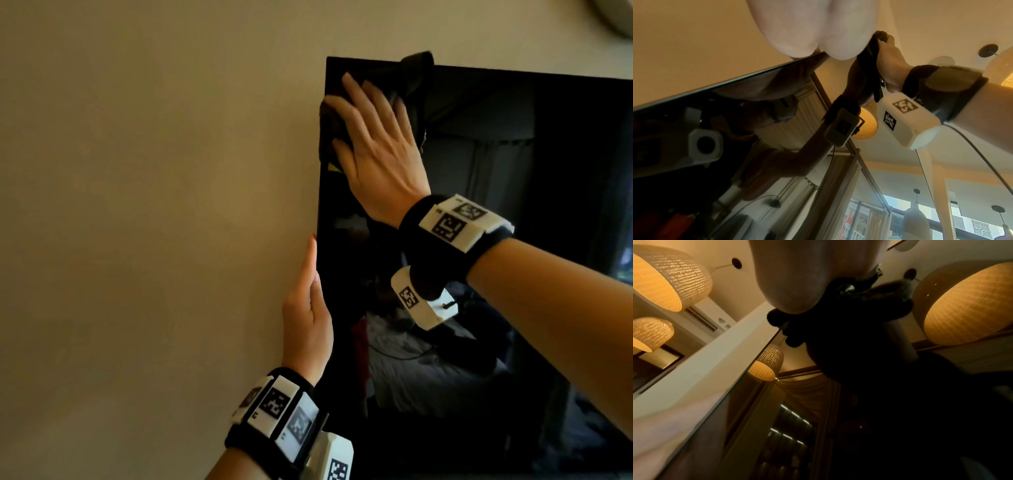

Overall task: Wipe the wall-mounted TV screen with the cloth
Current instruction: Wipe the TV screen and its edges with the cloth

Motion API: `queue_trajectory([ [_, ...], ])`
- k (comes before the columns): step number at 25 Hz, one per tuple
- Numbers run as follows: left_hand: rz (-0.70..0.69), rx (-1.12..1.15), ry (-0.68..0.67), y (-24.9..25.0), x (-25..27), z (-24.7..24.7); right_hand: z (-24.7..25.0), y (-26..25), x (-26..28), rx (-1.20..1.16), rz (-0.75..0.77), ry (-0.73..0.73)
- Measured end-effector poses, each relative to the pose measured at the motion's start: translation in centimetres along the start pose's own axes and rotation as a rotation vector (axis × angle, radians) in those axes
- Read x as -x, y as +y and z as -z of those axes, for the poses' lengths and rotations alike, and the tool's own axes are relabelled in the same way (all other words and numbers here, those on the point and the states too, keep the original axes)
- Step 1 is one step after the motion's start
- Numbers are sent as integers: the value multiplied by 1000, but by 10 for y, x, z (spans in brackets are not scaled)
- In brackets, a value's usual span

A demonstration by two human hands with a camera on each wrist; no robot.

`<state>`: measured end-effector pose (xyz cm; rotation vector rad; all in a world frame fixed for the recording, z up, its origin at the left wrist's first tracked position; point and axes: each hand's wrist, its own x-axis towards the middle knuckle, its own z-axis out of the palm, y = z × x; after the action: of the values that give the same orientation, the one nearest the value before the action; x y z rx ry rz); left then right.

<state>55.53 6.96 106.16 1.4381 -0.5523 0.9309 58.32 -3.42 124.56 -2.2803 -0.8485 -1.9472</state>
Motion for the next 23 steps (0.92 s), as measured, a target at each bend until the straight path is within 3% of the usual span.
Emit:
queue_trajectory([
  [12,99,-32,23,-22,37,2,-15,-34,104,-21,10,-90],
  [23,172,50,-22,-64,99,19,-26,-78,207,-62,-94,-202],
])
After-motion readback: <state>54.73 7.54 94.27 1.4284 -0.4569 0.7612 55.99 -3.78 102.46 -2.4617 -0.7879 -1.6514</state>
